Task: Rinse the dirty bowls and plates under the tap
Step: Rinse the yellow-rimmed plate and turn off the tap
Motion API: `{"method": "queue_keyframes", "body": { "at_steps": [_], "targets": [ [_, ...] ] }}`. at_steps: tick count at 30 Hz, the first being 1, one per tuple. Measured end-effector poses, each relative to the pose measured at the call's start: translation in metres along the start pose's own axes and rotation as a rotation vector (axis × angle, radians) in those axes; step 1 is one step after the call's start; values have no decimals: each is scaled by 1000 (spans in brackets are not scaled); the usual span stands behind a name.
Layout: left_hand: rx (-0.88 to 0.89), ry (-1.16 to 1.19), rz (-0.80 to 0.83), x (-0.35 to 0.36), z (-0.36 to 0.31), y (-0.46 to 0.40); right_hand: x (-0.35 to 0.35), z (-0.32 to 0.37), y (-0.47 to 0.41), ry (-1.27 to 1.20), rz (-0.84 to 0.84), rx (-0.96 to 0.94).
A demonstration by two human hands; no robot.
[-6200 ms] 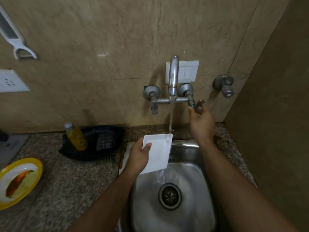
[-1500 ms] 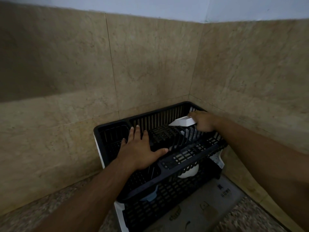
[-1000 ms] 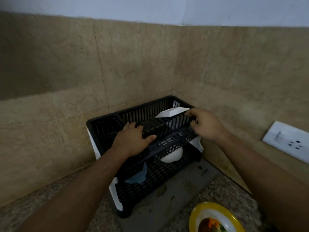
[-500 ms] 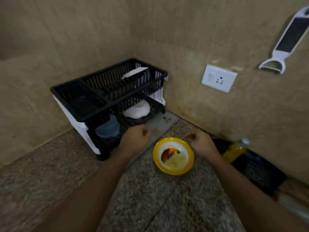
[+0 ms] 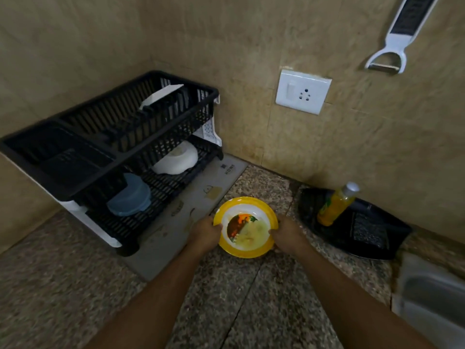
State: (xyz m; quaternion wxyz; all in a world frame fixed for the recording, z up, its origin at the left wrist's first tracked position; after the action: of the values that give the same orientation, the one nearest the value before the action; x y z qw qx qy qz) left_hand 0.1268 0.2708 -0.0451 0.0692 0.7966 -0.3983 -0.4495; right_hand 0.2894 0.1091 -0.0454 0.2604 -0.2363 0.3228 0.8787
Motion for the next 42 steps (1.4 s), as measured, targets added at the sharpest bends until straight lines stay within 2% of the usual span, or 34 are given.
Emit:
{"method": "queue_keyframes", "body": {
  "at_steps": [4,8,11,14,19,21,24,26,30,35,39,42],
  "targets": [
    [34,43,-11,9,-10,11,-11,-15,29,-173,7,-79],
    [99,177,-6,33,-50,47,-41,-52,71,-315,-69,-3],
    [145,322,179,70,-91,80,-76,-99,114,-410,-107,60],
    [217,363,337,120,-131,108,-114,-149,166,-490,-159,66],
    [209,360,374,203,-194,155,-183,-229,237,-522,-217,118],
    [205,369,389,231,-216,169,-218,-262,257,-481,-451,188],
    [221,377,391,264,-245,183,-279,-288,289,-370,-987,223],
    [225,374,391,280,-262,191,-319,-290,299,-321,-1158,192],
    [224,360,399,299,-292,200,-375,-287,290,-111,-1113,239],
    [282,373,435,307,-319,208,-396,-290,276,94,-1102,294],
    [283,367,434,312,-328,205,-400,-295,270,-6,-1086,254],
    [267,350,440,316,-331,202,-401,-302,266,-190,-1053,195]
  ]
}}
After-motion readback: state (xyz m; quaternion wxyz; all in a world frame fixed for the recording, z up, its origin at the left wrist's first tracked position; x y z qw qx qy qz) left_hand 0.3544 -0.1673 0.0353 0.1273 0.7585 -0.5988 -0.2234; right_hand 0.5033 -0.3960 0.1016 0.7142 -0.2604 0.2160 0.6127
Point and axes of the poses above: each hand's wrist, its own y-axis away from the middle knuckle, its own x-axis out of the palm, z = x × y, the point moved 1 cm from there along -y, towards the middle knuckle, and after that the axes turned 6 degrees about z, right-handed, at the moved point
